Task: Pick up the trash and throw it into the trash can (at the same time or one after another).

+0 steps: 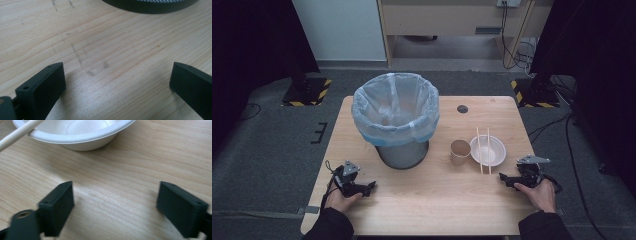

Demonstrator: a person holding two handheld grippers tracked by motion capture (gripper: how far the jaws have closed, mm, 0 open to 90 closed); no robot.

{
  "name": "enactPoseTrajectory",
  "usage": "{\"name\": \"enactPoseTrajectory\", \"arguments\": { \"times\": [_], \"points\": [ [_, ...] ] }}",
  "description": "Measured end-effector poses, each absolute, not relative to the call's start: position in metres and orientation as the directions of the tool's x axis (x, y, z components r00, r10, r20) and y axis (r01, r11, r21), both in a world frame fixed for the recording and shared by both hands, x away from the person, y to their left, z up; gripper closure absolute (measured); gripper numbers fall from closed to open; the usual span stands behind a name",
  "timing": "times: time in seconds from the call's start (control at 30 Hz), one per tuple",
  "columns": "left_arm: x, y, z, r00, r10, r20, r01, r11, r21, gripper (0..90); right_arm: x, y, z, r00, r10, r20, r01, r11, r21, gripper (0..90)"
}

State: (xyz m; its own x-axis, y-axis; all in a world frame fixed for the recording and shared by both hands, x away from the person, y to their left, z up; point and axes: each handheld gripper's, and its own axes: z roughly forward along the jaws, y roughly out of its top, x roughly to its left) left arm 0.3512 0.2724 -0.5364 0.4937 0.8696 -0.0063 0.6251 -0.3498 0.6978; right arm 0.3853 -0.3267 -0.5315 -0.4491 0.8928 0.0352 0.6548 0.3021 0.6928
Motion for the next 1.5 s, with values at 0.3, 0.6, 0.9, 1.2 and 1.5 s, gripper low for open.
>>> {"name": "enactPoseTrajectory", "arguments": {
  "times": [0.3, 0.6, 0.9, 1.2, 1.5],
  "points": [
    [0.352, 0.274, -0.536, 0.501, 0.865, -0.007, 0.622, -0.355, 0.698, 0.0, 0.379, -0.333, -0.508, -0.387, 0.92, 0.064, 0.622, 0.208, 0.755, 25.9],
    [0.352, 0.273, -0.536, 0.5, 0.866, -0.005, 0.622, -0.356, 0.698, 0.0, 0.373, -0.332, -0.486, -0.375, 0.923, 0.086, 0.581, 0.162, 0.798, 25.6],
    [0.352, 0.273, -0.536, 0.496, 0.868, -0.004, 0.624, -0.353, 0.697, 0.0, 0.372, -0.325, -0.462, -0.369, 0.919, 0.138, 0.516, 0.079, 0.853, 28.4],
    [0.351, 0.272, -0.536, 0.491, 0.871, -0.004, 0.626, -0.35, 0.697, 0.0, 0.379, -0.299, -0.431, -0.424, 0.897, 0.125, 0.456, 0.093, 0.885, 28.8],
    [0.351, 0.272, -0.536, 0.488, 0.873, -0.004, 0.627, -0.348, 0.697, 0.0, 0.402, -0.278, -0.404, -0.436, 0.895, 0.092, 0.41, 0.106, 0.906, 29.7]
  ]
}}
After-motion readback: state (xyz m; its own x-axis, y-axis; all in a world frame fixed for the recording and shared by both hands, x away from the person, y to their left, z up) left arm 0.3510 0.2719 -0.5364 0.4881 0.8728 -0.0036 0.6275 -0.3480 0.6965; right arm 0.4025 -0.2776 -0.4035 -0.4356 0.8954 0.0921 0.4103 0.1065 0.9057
